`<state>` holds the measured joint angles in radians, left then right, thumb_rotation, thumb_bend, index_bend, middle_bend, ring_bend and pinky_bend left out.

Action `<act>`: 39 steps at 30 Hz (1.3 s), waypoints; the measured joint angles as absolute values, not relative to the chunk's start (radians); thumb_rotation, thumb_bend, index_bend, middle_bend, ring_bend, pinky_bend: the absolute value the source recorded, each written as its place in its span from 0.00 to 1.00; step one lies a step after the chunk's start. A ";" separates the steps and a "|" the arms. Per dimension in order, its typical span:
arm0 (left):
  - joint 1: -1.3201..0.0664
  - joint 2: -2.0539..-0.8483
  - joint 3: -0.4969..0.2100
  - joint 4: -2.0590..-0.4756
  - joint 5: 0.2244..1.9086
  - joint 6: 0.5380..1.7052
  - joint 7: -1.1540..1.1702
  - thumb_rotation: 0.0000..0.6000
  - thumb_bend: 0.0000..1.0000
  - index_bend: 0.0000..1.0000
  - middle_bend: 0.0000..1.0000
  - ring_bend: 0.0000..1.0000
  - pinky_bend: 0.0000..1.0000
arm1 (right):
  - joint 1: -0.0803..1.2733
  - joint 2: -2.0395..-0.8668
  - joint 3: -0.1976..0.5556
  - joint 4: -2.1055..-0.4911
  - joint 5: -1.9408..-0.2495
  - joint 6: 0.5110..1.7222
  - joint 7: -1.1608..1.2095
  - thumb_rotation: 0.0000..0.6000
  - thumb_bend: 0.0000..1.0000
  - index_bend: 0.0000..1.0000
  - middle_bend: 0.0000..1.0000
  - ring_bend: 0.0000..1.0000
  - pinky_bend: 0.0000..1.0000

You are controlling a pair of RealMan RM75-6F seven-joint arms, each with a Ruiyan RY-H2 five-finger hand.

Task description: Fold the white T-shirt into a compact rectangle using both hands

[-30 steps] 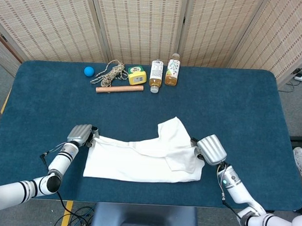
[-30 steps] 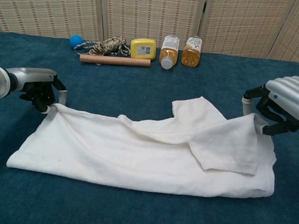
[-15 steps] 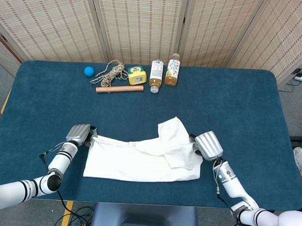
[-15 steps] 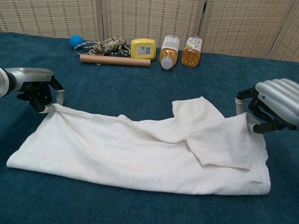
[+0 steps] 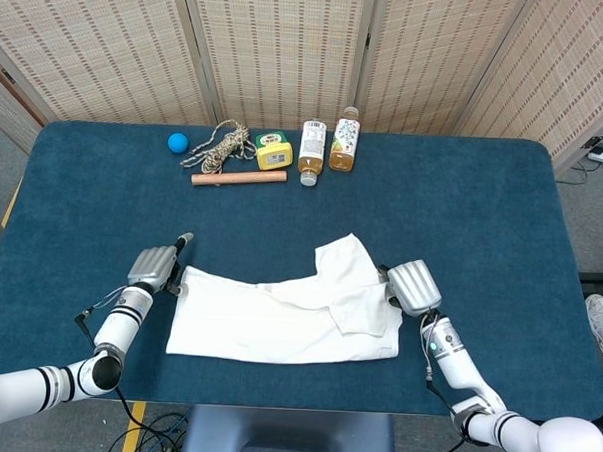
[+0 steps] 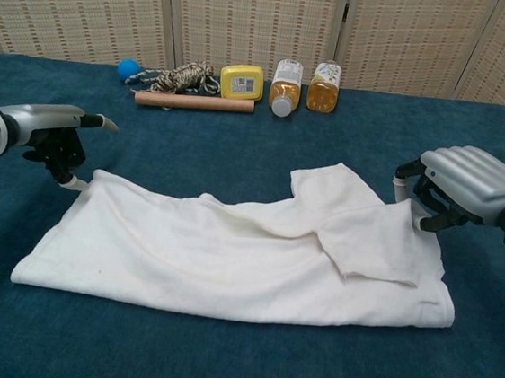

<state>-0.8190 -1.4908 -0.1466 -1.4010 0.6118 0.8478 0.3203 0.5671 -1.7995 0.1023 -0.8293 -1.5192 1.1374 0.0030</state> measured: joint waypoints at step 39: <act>-0.671 -1.316 -0.160 -1.632 0.807 0.970 0.213 1.00 0.31 0.00 0.85 0.78 0.93 | 0.570 -1.518 0.060 -1.193 -1.524 1.068 -0.122 1.00 0.12 0.14 0.79 0.90 1.00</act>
<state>-0.6714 -1.3161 -0.1596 -1.6317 0.8068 0.9703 0.2132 0.5703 -1.5175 0.0600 -1.1926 -1.5242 1.0678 -0.1216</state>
